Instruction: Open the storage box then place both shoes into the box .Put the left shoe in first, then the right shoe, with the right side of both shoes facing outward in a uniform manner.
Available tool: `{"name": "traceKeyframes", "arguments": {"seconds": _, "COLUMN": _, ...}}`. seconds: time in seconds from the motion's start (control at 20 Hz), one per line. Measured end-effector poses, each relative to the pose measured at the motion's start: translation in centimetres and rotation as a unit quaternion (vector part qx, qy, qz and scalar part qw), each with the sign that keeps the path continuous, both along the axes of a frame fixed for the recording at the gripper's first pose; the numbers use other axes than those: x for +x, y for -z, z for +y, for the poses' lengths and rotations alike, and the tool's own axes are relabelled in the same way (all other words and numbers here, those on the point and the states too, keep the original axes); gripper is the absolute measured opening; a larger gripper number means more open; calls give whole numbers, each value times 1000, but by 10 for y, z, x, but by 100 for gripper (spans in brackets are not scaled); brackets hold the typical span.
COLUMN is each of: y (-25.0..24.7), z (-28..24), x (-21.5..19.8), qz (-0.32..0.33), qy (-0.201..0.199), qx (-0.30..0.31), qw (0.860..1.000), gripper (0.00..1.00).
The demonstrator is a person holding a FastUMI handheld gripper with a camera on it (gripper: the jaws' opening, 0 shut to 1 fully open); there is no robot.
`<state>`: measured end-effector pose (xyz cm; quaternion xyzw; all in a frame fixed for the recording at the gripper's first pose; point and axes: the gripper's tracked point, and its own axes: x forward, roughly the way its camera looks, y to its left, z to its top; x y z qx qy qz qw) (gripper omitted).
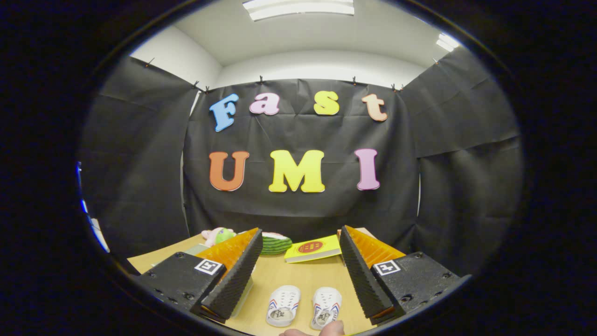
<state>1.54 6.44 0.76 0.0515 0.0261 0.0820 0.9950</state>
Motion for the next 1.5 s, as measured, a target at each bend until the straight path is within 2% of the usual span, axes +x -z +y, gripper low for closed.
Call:
{"name": "traceKeyframes", "arguments": {"seconds": 0.25, "y": 35, "z": 33, "x": 6, "qz": 49, "qy": -87, "qx": 38, "qw": 994, "gripper": 100}}
{"name": "traceKeyframes", "arguments": {"seconds": 0.5, "y": 82, "z": 79, "x": 9, "qz": 107, "qy": -179, "qx": 79, "qw": 975, "gripper": 100}}
{"name": "traceKeyframes", "arguments": {"seconds": 0.65, "y": 116, "z": 117, "x": 1, "qz": 159, "qy": -246, "qx": 130, "qw": 947, "gripper": 100}}
{"name": "traceKeyframes", "arguments": {"seconds": 0.75, "y": 140, "z": 133, "x": -3, "qz": 194, "qy": -275, "qx": 154, "qw": 929, "gripper": 100}}
{"name": "traceKeyframes", "arguments": {"seconds": 0.95, "y": 178, "z": 156, "x": -4, "qz": 260, "qy": -306, "qx": 228, "qw": 887, "gripper": 100}}
{"name": "traceKeyframes", "arguments": {"seconds": 1.15, "y": 201, "z": 166, "x": 0, "qz": 312, "qy": -315, "qx": 297, "qw": 846, "gripper": 98}}
{"name": "traceKeyframes", "arguments": {"seconds": 1.25, "y": 200, "z": 168, "x": -1, "qz": 324, "qy": -323, "qx": 330, "qw": 826, "gripper": 92}}
{"name": "traceKeyframes", "arguments": {"seconds": 1.35, "y": 194, "z": 171, "x": -1, "qz": 329, "qy": -331, "qx": 361, "qw": 807, "gripper": 81}}
{"name": "traceKeyframes", "arguments": {"seconds": 1.4, "y": 191, "z": 172, "x": 0, "qz": 330, "qy": -332, "qx": 367, "qw": 804, "gripper": 76}}
{"name": "traceKeyframes", "arguments": {"seconds": 1.5, "y": 185, "z": 165, "x": 3, "qz": 323, "qy": -327, "qx": 375, "qw": 805, "gripper": 57}}
